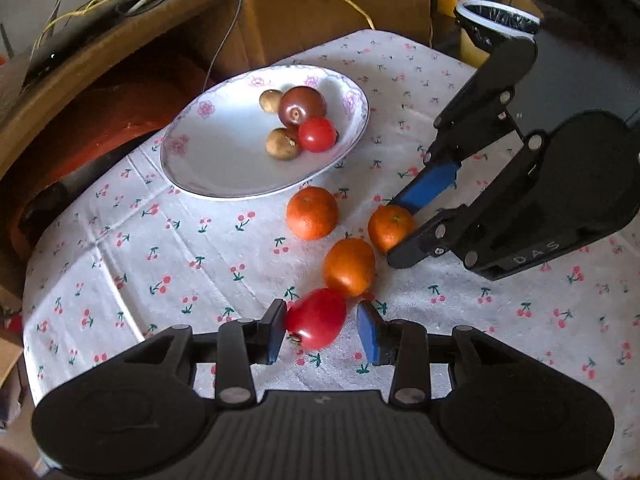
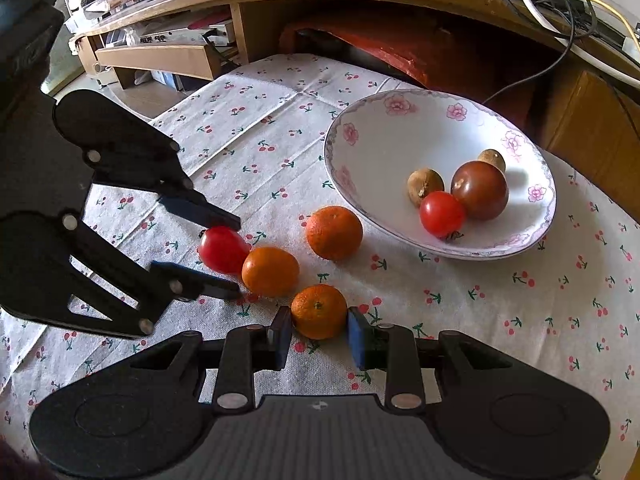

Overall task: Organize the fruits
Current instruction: 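Carry the red tomato and orange toward the white bowl with both tools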

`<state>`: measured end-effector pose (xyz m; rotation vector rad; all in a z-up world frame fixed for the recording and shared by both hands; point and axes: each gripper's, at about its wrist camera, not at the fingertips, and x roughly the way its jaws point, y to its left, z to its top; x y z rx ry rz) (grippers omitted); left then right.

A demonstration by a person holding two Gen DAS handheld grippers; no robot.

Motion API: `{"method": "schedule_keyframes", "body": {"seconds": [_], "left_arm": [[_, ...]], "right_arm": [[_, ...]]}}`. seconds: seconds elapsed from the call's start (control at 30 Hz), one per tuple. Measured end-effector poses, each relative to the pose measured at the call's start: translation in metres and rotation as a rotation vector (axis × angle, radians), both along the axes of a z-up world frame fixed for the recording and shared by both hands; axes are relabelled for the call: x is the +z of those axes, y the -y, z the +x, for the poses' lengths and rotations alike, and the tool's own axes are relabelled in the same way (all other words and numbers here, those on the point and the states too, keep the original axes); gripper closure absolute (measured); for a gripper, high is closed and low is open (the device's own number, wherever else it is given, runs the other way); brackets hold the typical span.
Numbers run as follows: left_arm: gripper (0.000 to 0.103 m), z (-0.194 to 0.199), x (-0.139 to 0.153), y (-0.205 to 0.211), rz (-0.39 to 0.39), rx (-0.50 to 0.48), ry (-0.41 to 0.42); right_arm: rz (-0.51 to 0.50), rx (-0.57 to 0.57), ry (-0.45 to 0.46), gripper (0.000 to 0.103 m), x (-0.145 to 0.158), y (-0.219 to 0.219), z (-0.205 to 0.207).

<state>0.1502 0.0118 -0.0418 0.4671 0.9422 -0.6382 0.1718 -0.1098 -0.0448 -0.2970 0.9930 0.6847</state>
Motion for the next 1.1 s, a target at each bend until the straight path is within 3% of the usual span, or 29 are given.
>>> {"method": "schedule_keyframes", "body": {"seconds": [1.1], "left_arm": [[0.065, -0.01, 0.006, -0.001, 0.03, 0.119, 0.027]], "right_arm": [[-0.029, -0.056, 0.002, 0.078, 0.0, 0.001, -0.002]]}}
